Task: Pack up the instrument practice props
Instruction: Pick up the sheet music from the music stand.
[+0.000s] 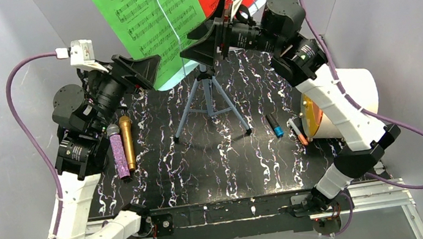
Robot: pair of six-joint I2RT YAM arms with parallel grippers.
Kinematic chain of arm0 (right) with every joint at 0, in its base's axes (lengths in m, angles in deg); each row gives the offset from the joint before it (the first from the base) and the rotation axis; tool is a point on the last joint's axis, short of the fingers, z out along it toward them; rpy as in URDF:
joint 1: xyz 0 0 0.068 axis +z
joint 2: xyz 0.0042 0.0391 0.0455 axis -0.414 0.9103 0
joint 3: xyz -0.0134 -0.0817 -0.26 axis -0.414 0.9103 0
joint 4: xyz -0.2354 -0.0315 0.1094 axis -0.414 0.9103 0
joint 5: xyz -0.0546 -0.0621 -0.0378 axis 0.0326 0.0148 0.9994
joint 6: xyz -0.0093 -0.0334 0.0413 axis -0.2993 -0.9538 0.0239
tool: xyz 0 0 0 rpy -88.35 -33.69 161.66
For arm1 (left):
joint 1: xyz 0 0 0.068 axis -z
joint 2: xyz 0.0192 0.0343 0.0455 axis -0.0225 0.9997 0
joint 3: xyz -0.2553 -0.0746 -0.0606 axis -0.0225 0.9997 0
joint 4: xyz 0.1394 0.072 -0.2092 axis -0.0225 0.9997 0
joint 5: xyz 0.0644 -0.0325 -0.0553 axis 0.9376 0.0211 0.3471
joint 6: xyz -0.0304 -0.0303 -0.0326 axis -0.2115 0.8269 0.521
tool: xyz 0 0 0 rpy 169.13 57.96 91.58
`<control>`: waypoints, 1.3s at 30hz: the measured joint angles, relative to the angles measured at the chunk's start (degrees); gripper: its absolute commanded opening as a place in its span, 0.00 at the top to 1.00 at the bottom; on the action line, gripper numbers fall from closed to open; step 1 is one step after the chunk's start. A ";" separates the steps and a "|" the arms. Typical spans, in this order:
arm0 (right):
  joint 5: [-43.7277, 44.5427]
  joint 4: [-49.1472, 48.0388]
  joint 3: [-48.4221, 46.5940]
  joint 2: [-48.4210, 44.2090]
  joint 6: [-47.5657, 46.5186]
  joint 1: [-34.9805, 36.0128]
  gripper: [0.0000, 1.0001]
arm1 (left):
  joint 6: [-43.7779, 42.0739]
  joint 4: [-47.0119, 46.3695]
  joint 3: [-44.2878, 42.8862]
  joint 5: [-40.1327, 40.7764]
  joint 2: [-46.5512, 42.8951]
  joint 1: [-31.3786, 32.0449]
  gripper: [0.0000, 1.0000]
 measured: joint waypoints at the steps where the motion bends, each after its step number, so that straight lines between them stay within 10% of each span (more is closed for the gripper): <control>1: -0.52 -0.92 -0.70 0.26 0.46 0.00 0.21 | -0.17 -0.04 -0.04 0.20 0.00 0.00 0.25; 14: -3.98 -7.82 -7.85 6.58 4.98 0.09 0.33 | -0.94 -0.37 -1.29 0.35 0.50 0.00 0.47; 29: -3.28 -12.35 -3.58 5.77 5.16 0.90 0.90 | -1.22 -0.55 -1.36 0.39 -2.64 0.00 0.76; 39: 0.31 -15.21 1.49 2.56 4.11 1.01 0.99 | -1.20 -1.11 -1.36 0.37 -3.78 0.00 0.97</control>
